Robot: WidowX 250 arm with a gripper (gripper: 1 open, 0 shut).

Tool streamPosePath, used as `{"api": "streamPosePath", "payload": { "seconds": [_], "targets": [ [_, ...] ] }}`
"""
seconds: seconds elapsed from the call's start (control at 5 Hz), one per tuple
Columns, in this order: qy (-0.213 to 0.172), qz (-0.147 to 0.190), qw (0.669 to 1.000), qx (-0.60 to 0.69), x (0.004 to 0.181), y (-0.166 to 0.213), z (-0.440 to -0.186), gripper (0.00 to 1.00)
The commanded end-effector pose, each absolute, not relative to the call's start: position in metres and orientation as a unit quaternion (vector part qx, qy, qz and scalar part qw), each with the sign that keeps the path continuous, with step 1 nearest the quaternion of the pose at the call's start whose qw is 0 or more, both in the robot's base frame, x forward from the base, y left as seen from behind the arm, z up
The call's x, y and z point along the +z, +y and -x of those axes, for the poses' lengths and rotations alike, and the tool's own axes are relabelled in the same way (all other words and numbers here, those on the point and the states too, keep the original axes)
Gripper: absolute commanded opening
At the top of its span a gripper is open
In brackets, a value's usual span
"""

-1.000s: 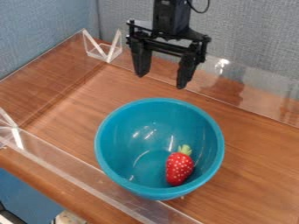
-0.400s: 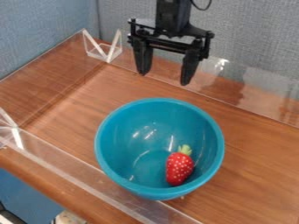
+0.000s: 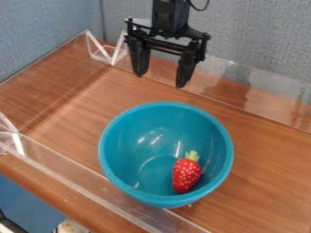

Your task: Put the strawberry in the blue bowl

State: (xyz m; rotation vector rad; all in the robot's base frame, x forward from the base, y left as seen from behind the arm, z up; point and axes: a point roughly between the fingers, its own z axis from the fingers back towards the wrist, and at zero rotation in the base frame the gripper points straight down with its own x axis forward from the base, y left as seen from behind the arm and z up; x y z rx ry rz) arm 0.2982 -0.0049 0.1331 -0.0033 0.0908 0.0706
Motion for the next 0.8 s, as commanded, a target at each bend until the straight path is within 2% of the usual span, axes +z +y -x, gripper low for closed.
{"api": "streamPosePath", "payload": {
  "seconds": [0.0, 0.2, 0.6],
  "targets": [
    [0.001, 0.005, 0.999, 0.032, 0.153, -0.004, -0.293, 1.00],
    [0.002, 0.007, 1.000, 0.024, 0.149, -0.007, -0.282, 1.00],
    [-0.010, 0.012, 1.000, 0.004, 0.134, 0.004, -0.296, 1.00]
  ]
}}
